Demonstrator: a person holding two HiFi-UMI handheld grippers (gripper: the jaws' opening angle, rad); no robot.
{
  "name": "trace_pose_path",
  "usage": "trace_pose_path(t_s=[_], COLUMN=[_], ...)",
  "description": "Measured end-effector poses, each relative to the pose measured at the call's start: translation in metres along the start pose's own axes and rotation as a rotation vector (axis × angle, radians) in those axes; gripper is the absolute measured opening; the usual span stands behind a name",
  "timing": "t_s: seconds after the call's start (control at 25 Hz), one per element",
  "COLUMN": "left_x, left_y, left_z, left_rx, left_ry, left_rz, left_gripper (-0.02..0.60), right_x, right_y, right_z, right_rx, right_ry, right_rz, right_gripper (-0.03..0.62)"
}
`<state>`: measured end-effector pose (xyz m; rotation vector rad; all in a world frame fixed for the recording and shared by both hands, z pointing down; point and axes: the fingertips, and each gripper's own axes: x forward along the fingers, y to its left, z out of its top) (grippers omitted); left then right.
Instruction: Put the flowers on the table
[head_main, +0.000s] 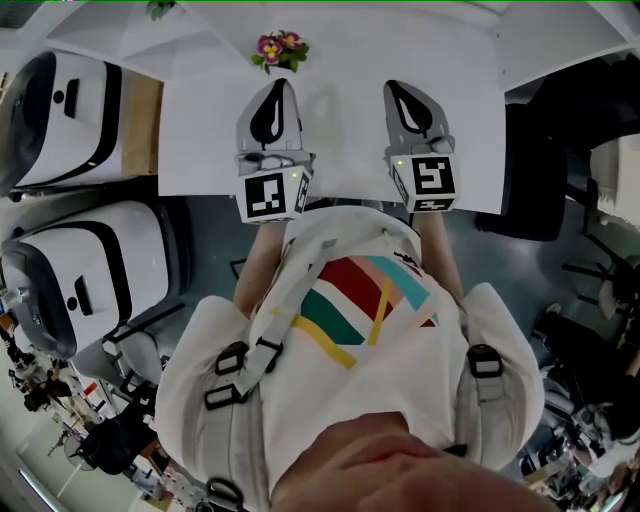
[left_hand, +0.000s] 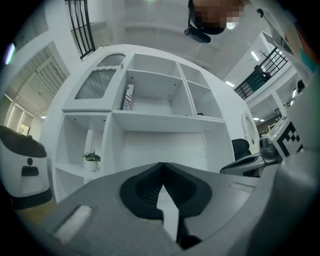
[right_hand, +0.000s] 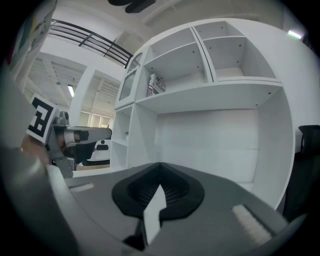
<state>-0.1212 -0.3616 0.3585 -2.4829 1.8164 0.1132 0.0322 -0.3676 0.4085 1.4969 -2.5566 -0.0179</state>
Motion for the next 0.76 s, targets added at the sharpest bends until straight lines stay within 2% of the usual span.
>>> trace_pose_path(t_s=[0.4,0.76], left_x=[0.0037,0.0077], left_y=[0.0018,0.0055], left_z=[-0.0056,-0.0026], left_rx=[-0.019,-0.030], left_ry=[0.025,0.015], left_rz=[0.004,0.006], left_gripper=[0.005,0.005], right_x=[0.0028,0.0086], right_y=[-0.0050,-0.0058], right_z=[-0.0071,-0.0076], right_rx=[0.011,0.010], right_ry=[0.012,0.011], right_rz=[-0.009,-0.003], right_gripper=[0.000,0.000])
